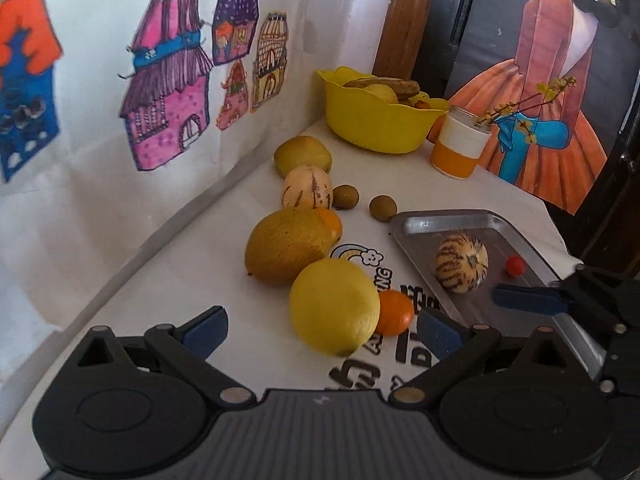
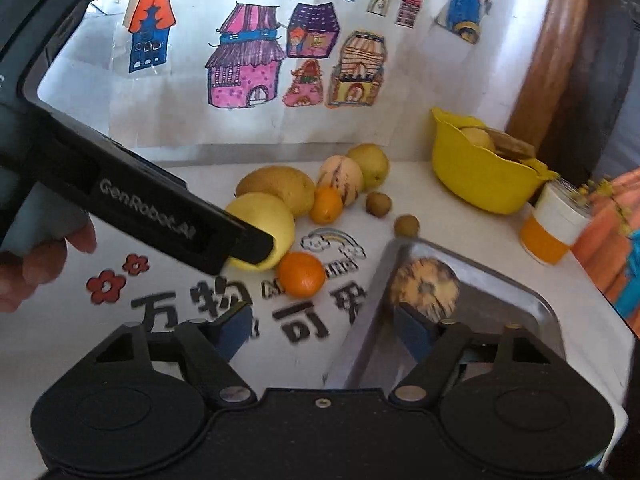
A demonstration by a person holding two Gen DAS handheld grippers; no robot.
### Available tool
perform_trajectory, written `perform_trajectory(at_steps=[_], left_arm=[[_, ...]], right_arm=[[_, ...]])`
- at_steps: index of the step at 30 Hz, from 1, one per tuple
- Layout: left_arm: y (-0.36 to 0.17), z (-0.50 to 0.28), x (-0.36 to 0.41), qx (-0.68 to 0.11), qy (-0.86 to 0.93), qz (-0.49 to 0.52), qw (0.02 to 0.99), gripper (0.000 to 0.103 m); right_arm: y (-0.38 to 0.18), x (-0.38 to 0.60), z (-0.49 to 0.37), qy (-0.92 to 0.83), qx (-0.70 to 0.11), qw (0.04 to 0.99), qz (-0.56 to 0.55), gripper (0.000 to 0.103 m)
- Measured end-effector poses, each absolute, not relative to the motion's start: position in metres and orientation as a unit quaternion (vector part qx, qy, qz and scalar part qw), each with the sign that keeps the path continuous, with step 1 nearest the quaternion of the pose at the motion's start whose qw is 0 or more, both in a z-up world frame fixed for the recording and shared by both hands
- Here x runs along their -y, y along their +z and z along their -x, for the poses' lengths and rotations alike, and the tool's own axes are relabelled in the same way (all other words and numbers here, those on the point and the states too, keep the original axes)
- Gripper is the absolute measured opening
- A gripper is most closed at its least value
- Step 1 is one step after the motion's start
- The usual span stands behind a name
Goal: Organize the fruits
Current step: 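Grasp the lemon with the left tool while the right tool grasps a small mandarin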
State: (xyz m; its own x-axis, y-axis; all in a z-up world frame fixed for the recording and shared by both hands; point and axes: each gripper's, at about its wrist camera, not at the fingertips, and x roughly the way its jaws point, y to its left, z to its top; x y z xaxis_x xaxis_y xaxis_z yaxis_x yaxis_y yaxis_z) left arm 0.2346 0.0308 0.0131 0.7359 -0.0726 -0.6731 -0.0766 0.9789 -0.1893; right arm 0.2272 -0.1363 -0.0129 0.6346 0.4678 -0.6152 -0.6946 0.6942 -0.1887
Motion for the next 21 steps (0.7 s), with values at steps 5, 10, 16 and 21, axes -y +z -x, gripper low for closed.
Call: perform_trajectory(at_steps=[5,10,16,21], left_arm=[[0.008,-0.247,-0.035,-0.37,-0.006,0.123,0.921,0.098],[0.002,-0.256,-0.039,-0.382,-0.01,0.142,0.913,0.088],[-0.005,-0.262,-0.041,-0.389,-0.013,0.157,0.908,0.078],[-0.005,-0.262,-0.044,-0.388,-0.016,0.175,0.905,0.066]], right_arm=[[-0.02,0.119,-0.243,0.353,-0.261,0.869,0.229,0.066],[-0.032,0.107,-0.25,0.358,-0.261,0.862,0.246,0.055],[-0.037,0.105,-0.255,0.366,-0.255,0.863,0.236,0.05],[-0.038,0.106,-0.255,0.373,-0.259,0.862,0.223,0.038]])
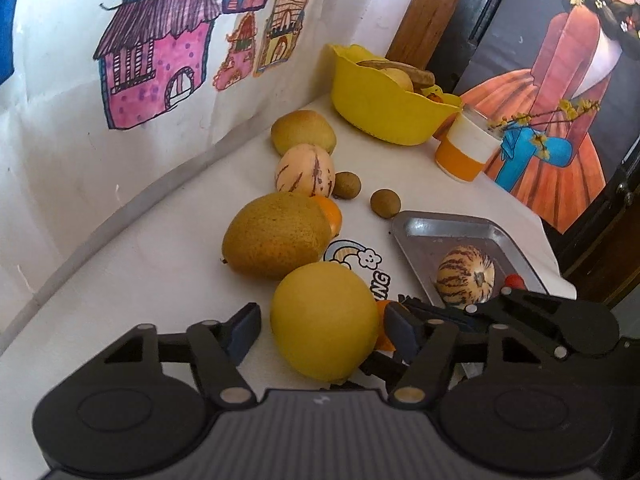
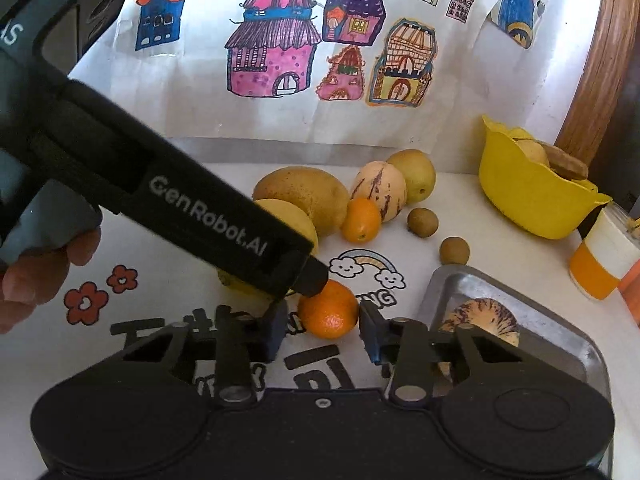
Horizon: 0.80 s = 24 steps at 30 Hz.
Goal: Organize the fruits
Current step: 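Grasp the lemon with the left tool while the right tool grasps a small mandarin, then lower the lemon onto the tray with the left tool while the right tool sets the mandarin beside it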
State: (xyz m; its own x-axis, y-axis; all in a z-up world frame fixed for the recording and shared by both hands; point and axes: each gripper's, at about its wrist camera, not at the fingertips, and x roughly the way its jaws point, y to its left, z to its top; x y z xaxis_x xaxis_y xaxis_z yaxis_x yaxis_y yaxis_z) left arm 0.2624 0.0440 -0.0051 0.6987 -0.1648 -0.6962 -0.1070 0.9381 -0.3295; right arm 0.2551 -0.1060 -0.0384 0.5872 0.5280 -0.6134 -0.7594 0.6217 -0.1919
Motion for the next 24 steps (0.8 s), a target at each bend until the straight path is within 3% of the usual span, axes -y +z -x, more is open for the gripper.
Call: perform_trajectory(at_steps=[2,24], left_arm=[[-0.004,-0.262,-0.046,-0.387,-0.019,0.187,0.903,0.06],[0.032,-0.251,0.006,-0.367,-0.03,0.166,0.915,0.059]], right_arm=[[-0.038,0.105,-0.255,0.369,-0.255,0.865,0.225,0.035],[0.002,0.195,-0.227,0.292,-0.225,0.922,0.122,0.034]])
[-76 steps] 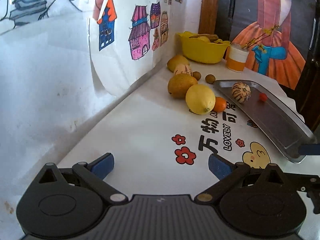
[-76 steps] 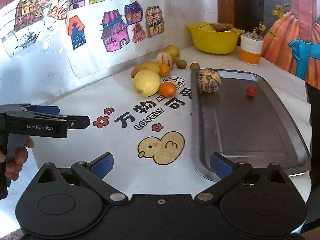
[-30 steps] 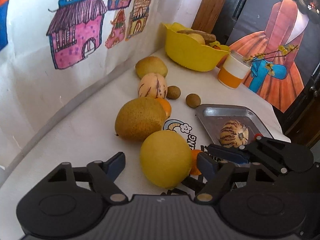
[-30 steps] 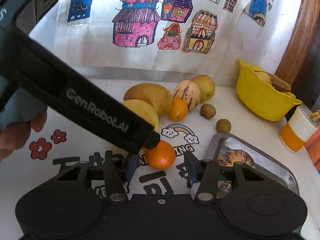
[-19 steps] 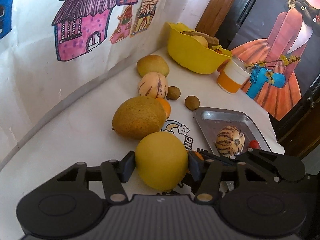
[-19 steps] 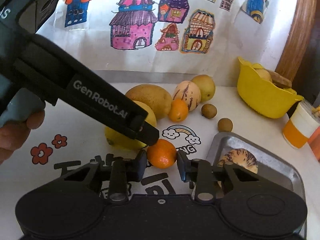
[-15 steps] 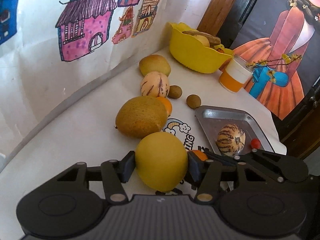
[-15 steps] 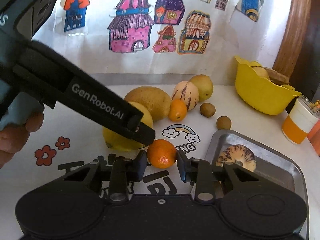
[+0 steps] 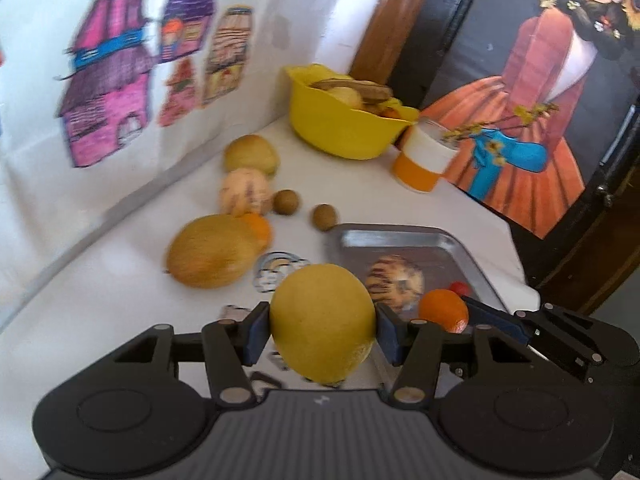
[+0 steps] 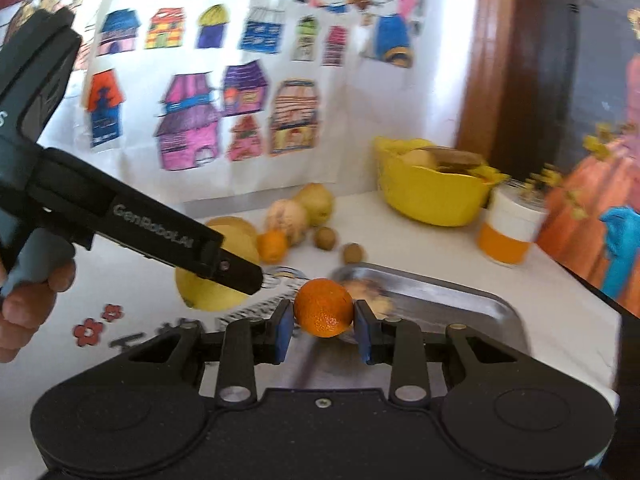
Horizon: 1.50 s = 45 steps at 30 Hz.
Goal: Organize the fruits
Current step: 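Lower the lemon onto the tray with the left tool while the right tool sets the mandarin beside it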
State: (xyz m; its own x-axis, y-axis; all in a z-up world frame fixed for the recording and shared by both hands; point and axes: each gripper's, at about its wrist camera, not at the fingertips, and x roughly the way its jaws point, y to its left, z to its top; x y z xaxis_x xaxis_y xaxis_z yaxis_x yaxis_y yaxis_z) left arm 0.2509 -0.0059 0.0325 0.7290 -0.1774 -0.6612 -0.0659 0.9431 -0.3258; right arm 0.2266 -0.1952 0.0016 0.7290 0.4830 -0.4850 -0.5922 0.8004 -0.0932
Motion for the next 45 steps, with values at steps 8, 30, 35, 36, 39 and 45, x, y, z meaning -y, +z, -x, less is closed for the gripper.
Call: perform_trajectory(at_steps=[8,30,35,36,39,45], left_arm=[[0.026,-0.263,0.048,-0.378,-0.072,0.157,0.91,0.059],[0.007,-0.282,0.09,-0.406,-0.082,0.094,0.906,0.059],[0.008,-0.283,0.092,-0.412,-0.078,0.081,0.904,0.06],[0.008,-0.282,0.091,-0.411,-0.08,0.087,0.904,0.061],[0.011,-0.279,0.089,-0.408,-0.086,0.097,0.904,0.066],[0.022,-0.26,0.083,-0.391,-0.087,0.111,0.91,0.076]], right_arm=[[-0.01,0.233,-0.233,0.232,-0.246,0.935,0.108,0.034],[-0.039,0.24,-0.244,0.201,-0.294,0.928,0.112,0.035],[-0.04,0.239,-0.243,0.197,-0.296,0.928,0.11,0.037],[-0.04,0.239,-0.242,0.196,-0.295,0.929,0.109,0.04],[-0.037,0.241,-0.238,0.191,-0.292,0.931,0.106,0.048],[-0.026,0.248,-0.221,0.178,-0.283,0.937,0.1,0.065]])
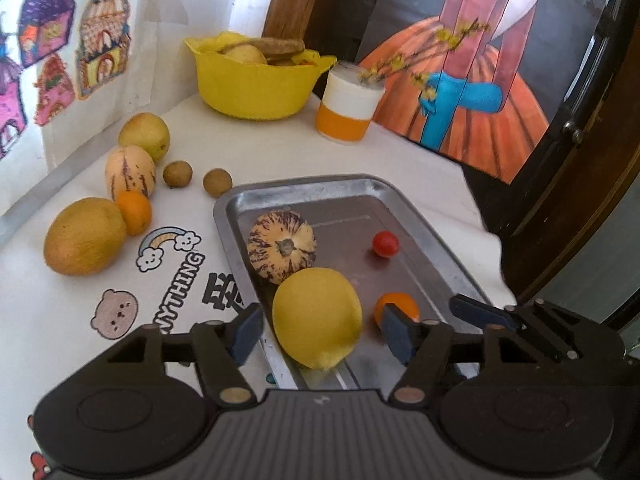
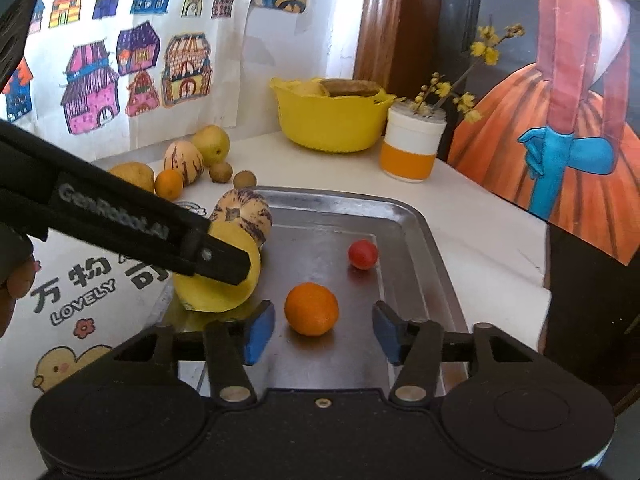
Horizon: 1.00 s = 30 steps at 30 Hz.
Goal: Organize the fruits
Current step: 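Lower the lemon onto the tray with the left tool while the right tool sets the mandarin beside it, then grasp the large yellow-brown fruit with the left tool while the right tool grasps another mandarin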
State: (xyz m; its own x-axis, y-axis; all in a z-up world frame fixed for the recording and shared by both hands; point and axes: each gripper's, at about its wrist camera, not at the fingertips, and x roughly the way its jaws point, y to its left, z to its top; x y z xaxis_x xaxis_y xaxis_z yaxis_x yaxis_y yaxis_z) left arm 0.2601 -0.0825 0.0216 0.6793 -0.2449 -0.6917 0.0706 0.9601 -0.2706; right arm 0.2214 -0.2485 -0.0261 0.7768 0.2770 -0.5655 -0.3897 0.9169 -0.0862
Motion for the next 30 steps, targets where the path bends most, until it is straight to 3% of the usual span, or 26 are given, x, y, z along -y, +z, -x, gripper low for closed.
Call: perform_trajectory(at_steps=[10,30], left_arm=[[0.044,-0.207,0.061,-0.35,-0.058,0.102,0.929,0.102],[0.038,-0.12,-0.047,-0.342,0.045,0.116,0.931,0.102]], right_arm=[[-0.001,0.261,-0.17,0.169,-0.272,0.944,0.074,0.099],[0.033,0.19,-0.1,0.27,-0.302,0.91,0.088,0.102]])
